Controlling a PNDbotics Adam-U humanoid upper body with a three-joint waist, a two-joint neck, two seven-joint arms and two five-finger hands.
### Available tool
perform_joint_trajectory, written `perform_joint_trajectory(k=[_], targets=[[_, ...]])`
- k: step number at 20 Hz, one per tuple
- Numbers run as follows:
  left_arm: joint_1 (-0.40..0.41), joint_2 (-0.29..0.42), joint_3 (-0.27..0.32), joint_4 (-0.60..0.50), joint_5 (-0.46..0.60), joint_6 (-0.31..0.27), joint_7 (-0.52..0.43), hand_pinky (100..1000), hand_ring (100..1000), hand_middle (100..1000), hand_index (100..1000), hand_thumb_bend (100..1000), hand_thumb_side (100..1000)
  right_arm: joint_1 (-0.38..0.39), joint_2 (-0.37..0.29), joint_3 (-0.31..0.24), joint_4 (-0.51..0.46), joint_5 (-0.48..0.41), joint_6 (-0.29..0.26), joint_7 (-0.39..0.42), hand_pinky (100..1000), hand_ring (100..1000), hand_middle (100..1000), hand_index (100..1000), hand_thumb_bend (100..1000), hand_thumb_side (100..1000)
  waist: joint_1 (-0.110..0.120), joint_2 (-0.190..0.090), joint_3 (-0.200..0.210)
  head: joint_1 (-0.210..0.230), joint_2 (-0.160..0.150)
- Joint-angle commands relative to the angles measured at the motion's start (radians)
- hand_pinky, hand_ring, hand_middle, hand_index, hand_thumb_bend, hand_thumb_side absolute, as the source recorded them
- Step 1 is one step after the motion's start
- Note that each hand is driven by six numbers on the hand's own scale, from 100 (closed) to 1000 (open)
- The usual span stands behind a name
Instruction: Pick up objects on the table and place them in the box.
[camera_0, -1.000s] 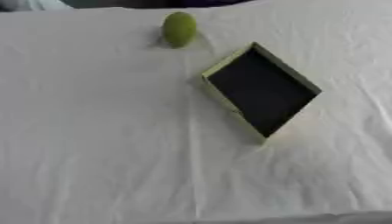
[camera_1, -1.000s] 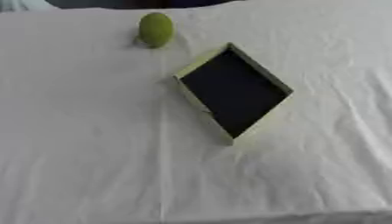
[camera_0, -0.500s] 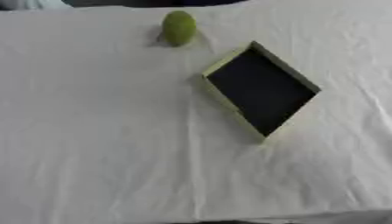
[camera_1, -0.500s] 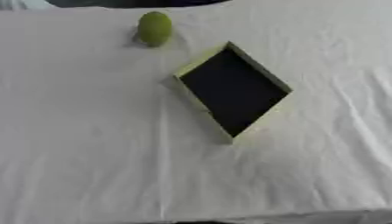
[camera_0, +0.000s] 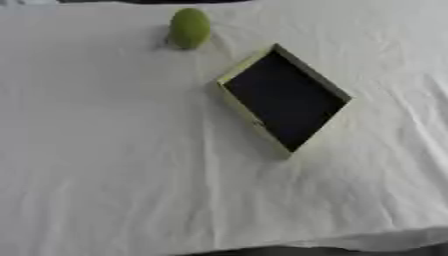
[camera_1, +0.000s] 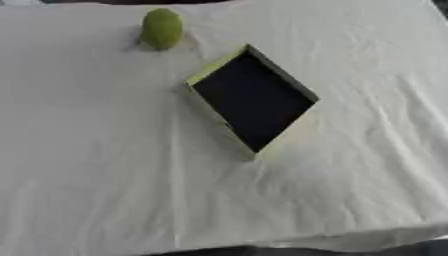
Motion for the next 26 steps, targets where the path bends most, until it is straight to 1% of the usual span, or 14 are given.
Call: perform_joint_trajectory(k=[1,4,6,9,10,11,14,15,17,21,25,26], targets=[[-0.002,-0.008,0.028,-0.014,0.007,-0.034,0.013,764,826,667,747,269,392,-0.044,0.040,0.037,0.074,0.053,0.024,0.048,846,826,837,881,115,435,-0.009,-0.006,0.018,-0.040,-0.014],[0.012,-0.025,0.033,-0.014,0.012,-0.074,0.020,764,826,667,747,276,390,-0.087,0.077,0.080,0.145,0.097,0.054,0.092,839,834,855,881,135,468,-0.017,0.000,0.029,-0.055,-0.018],[0.013,-0.041,0.038,-0.014,0.014,-0.094,0.025,764,825,666,746,283,386,-0.106,0.096,0.094,0.193,0.126,0.047,0.122,839,837,857,884,142,490,-0.021,0.002,0.034,-0.061,-0.022],[0.014,-0.057,0.040,-0.014,0.019,-0.112,0.030,764,825,666,745,288,384,-0.125,0.120,0.112,0.266,0.171,0.009,0.166,842,845,864,892,172,518,-0.025,0.003,0.041,-0.066,-0.024],[0.014,-0.060,0.040,-0.014,0.021,-0.115,0.031,764,825,666,745,288,385,-0.132,0.129,0.114,0.292,0.187,-0.006,0.182,844,850,868,898,200,521,-0.025,0.003,0.042,-0.066,-0.024],[0.014,-0.062,0.040,-0.014,0.022,-0.117,0.031,764,825,666,745,289,386,-0.140,0.138,0.124,0.317,0.202,-0.022,0.198,847,857,873,905,234,518,-0.026,0.003,0.043,-0.064,-0.024],[0.016,-0.068,0.040,-0.014,0.026,-0.120,0.030,763,826,665,745,286,387,-0.164,0.168,0.155,0.398,0.253,-0.071,0.248,857,871,882,919,295,508,-0.026,0.001,0.044,-0.061,-0.024],[0.017,-0.069,0.040,-0.014,0.027,-0.120,0.030,763,826,665,745,285,389,-0.173,0.180,0.163,0.426,0.270,-0.089,0.265,859,872,883,921,300,505,-0.026,0.000,0.045,-0.062,-0.025],[0.019,-0.070,0.040,-0.014,0.028,-0.120,0.029,763,827,665,744,282,392,-0.191,0.204,0.165,0.484,0.305,-0.124,0.301,865,876,888,929,317,498,-0.025,0.000,0.046,-0.062,-0.026],[0.023,-0.078,0.041,-0.014,0.030,-0.118,0.027,763,828,665,744,278,396,-0.225,0.260,0.162,0.597,0.375,-0.194,0.370,880,883,889,936,323,476,-0.023,-0.002,0.049,-0.060,-0.037],[0.025,-0.081,0.042,-0.014,0.030,-0.117,0.027,763,828,665,744,278,396,-0.251,0.293,0.120,0.697,0.442,-0.261,0.437,880,883,889,936,323,476,-0.021,-0.003,0.049,-0.058,-0.040],[0.026,-0.082,0.042,-0.014,0.030,-0.117,0.027,762,829,664,743,273,403,-0.254,0.298,0.108,0.711,0.459,-0.277,0.454,890,890,883,943,326,448,-0.021,-0.003,0.049,-0.058,-0.040]])
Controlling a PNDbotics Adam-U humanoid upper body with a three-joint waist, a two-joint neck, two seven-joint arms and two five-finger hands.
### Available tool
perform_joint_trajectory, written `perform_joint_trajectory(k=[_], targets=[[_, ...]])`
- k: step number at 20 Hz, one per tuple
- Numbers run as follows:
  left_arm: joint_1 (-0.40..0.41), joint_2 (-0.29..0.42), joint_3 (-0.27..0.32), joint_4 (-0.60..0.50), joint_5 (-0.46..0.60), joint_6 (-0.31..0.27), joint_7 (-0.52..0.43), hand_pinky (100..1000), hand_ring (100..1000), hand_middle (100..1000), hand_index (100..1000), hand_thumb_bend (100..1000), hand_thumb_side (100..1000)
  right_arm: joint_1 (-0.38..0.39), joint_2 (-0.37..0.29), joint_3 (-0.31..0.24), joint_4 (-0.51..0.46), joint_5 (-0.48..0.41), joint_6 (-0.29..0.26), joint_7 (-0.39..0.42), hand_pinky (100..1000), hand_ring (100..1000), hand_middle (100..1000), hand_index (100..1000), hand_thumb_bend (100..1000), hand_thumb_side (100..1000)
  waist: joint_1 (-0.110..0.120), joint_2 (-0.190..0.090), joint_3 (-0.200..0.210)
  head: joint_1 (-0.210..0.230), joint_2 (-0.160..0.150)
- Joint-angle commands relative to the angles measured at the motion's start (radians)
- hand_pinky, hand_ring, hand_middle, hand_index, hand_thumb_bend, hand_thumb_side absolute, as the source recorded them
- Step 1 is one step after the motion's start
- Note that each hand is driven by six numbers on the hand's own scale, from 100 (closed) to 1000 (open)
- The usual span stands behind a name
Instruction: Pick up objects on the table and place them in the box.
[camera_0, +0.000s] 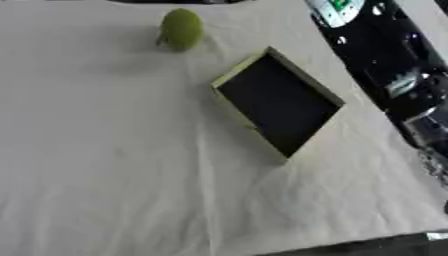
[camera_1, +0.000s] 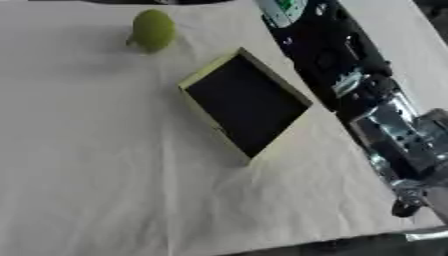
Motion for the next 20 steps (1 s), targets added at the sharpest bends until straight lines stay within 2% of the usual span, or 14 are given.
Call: perform_joint_trajectory(k=[1,7,12,17,20], targets=[[-0.005,0.007,0.014,-0.015,0.005,0.002,-0.002,762,829,663,743,271,404,-0.034,0.012,-0.032,0.048,0.055,-0.051,0.051,892,891,882,946,331,439,0.004,-0.029,0.003,0.004,-0.012],[0.002,-0.004,0.015,-0.015,0.007,0.010,-0.008,762,831,662,742,268,414,-0.039,0.067,-0.057,0.114,0.155,-0.150,0.151,897,893,873,960,335,366,0.006,-0.036,0.005,0.011,-0.019],[0.006,-0.011,0.016,-0.015,0.009,0.015,-0.008,761,832,661,742,265,417,-0.041,0.090,-0.118,0.143,0.233,-0.233,0.234,903,898,874,955,352,281,0.005,-0.038,0.006,0.011,-0.020],[0.008,-0.016,0.016,-0.015,0.011,0.017,-0.008,760,834,661,741,260,423,-0.045,0.093,-0.181,0.165,0.275,-0.315,0.313,898,897,874,955,431,145,0.004,-0.039,0.008,0.010,-0.024],[0.009,-0.019,0.016,-0.015,0.012,0.019,-0.008,760,834,660,741,260,425,-0.047,0.092,-0.211,0.173,0.311,-0.350,0.317,893,894,872,953,452,123,0.002,-0.037,0.010,0.008,-0.029]])
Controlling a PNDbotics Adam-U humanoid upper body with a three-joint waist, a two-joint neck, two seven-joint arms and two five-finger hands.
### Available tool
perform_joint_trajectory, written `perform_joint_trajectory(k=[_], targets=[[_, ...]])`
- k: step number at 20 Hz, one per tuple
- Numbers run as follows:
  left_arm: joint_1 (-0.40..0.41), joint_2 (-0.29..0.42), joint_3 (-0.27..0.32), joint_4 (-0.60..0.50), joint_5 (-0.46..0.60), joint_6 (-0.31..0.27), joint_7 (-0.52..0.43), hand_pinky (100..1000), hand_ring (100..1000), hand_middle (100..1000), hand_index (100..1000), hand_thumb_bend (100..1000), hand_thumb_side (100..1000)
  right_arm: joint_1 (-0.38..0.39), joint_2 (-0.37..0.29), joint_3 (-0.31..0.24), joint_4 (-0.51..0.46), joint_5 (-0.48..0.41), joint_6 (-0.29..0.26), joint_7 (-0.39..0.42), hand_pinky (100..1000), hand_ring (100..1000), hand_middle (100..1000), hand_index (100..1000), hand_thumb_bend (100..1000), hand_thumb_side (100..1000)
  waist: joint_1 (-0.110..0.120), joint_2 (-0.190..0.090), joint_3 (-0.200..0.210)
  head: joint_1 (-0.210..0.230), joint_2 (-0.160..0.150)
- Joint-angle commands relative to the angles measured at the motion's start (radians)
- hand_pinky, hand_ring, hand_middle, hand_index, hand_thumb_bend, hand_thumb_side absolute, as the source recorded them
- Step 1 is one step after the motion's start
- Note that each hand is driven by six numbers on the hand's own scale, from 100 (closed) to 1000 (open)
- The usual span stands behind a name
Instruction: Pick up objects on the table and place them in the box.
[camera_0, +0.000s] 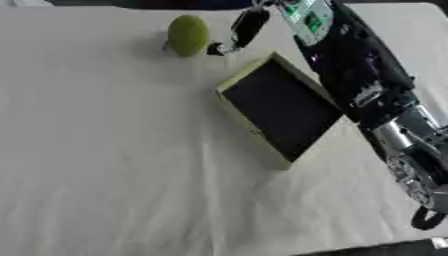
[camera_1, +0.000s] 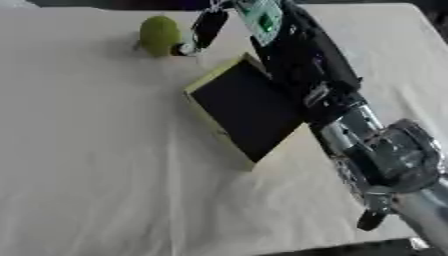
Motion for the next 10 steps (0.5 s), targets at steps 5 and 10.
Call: perform_joint_trajectory(k=[5,10], targets=[[-0.008,0.008,0.009,-0.015,0.007,0.002,0.000,760,836,660,741,255,432,-0.030,-0.002,-0.048,0.016,0.079,-0.182,0.102,890,886,866,952,438,122,-0.001,-0.021,0.008,-0.007,-0.028],[-0.009,0.005,0.008,-0.015,0.008,0.003,0.001,759,838,660,740,251,439,-0.034,0.006,-0.052,0.033,0.085,-0.186,0.083,892,885,864,956,422,129,-0.006,-0.014,0.016,-0.019,-0.046]])
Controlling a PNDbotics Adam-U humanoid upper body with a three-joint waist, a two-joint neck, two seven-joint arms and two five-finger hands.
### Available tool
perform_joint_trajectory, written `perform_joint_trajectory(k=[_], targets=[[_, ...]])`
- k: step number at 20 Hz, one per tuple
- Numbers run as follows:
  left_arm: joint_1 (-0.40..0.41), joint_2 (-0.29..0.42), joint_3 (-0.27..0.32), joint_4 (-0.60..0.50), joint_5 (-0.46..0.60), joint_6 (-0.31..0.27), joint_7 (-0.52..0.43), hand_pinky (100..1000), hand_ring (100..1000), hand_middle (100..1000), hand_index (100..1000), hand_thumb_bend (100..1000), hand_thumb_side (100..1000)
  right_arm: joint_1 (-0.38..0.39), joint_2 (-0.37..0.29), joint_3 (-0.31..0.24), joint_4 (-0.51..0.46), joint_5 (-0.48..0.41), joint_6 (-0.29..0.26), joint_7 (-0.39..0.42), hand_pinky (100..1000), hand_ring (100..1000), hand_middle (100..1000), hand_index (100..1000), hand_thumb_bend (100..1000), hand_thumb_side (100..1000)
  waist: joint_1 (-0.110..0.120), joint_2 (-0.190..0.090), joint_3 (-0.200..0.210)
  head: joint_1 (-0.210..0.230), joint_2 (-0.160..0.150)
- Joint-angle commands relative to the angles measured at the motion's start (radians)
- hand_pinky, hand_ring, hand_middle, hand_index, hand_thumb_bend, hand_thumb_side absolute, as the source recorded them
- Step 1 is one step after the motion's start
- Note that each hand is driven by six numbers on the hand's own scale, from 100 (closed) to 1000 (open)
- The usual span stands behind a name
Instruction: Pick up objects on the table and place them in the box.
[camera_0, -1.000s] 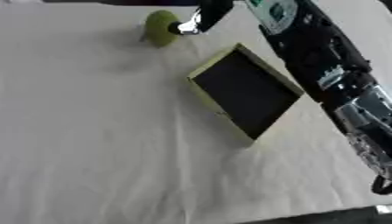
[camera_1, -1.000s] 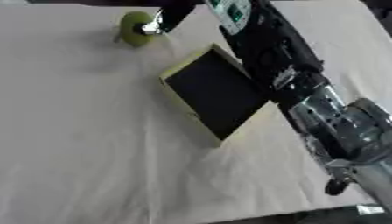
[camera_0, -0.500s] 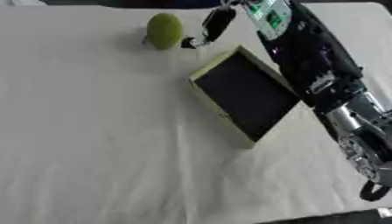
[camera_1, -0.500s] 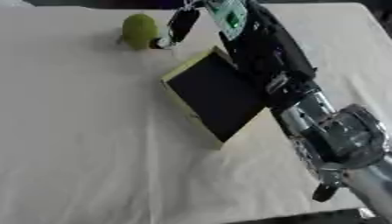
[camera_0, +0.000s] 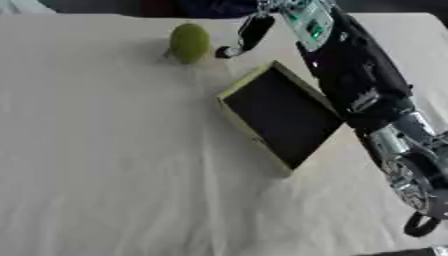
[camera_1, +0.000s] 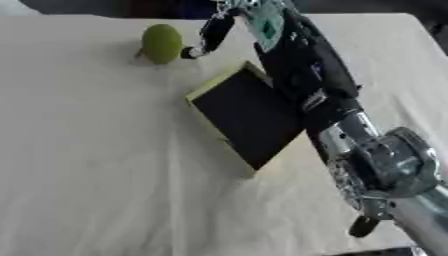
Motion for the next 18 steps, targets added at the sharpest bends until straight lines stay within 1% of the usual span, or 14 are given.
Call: perform_joint_trajectory(k=[1,4,7,11,14,15,16,18], targets=[[-0.009,0.012,0.008,-0.015,0.007,0.003,0.001,759,838,660,740,250,439,-0.032,-0.007,-0.011,0.000,0.006,-0.140,0.131,892,885,863,956,420,128,0.001,-0.018,0.004,-0.010,-0.022],[-0.011,0.011,0.008,-0.015,0.008,0.003,0.002,759,838,660,740,250,441,-0.037,-0.002,-0.011,0.005,-0.003,-0.142,0.143,894,885,865,962,402,147,0.000,-0.014,0.010,-0.015,-0.031],[-0.012,0.011,0.008,-0.015,0.008,0.003,0.002,759,838,660,740,248,441,-0.045,0.001,-0.011,0.010,-0.021,-0.144,0.169,895,884,865,964,392,147,-0.002,-0.012,0.014,-0.019,-0.041],[-0.015,0.010,0.008,-0.015,0.009,0.002,0.003,759,839,660,740,249,441,-0.053,0.004,-0.018,0.007,-0.037,-0.133,0.184,895,886,868,963,396,146,-0.005,-0.009,0.020,-0.025,-0.051],[-0.017,0.009,0.008,-0.015,0.009,0.001,0.002,759,839,660,739,246,445,-0.055,0.007,-0.023,-0.004,-0.027,-0.121,0.164,893,887,876,962,410,136,-0.006,-0.003,0.026,-0.031,-0.051],[-0.017,0.008,0.008,-0.015,0.009,0.001,0.003,759,840,660,739,246,445,-0.054,0.007,-0.024,-0.007,-0.019,-0.116,0.153,892,886,878,962,377,125,-0.006,-0.001,0.028,-0.033,-0.051],[-0.018,0.008,0.007,-0.015,0.009,0.001,0.003,759,840,660,739,245,449,-0.055,0.008,-0.027,-0.010,-0.011,-0.112,0.140,892,886,877,964,403,135,-0.007,0.002,0.030,-0.034,-0.051],[-0.019,0.008,0.007,-0.015,0.010,0.001,0.003,759,841,660,739,241,452,-0.055,0.009,-0.030,-0.011,0.003,-0.102,0.114,891,885,876,965,398,133,-0.008,0.008,0.035,-0.037,-0.052]])
